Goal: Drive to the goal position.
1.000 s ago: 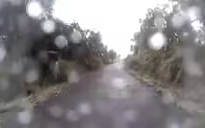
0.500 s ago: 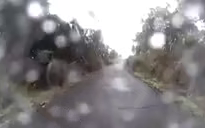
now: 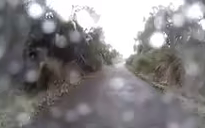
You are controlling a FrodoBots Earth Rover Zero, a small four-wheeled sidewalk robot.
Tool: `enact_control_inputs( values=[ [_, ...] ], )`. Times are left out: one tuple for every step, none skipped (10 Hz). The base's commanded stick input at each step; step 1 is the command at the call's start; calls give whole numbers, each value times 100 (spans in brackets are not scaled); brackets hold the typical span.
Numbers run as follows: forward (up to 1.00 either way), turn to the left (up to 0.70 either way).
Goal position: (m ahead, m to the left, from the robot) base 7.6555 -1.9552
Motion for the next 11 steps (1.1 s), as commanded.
enact_control_inputs(
  values=[
    [100, 0],
    [100, 0],
    [100, 0],
    [100, 0],
    [100, 0],
    [100, 0],
    [100, -40],
    [100, -40],
    [100, -40],
    [100, -40],
    [100, -40]
  ],
)
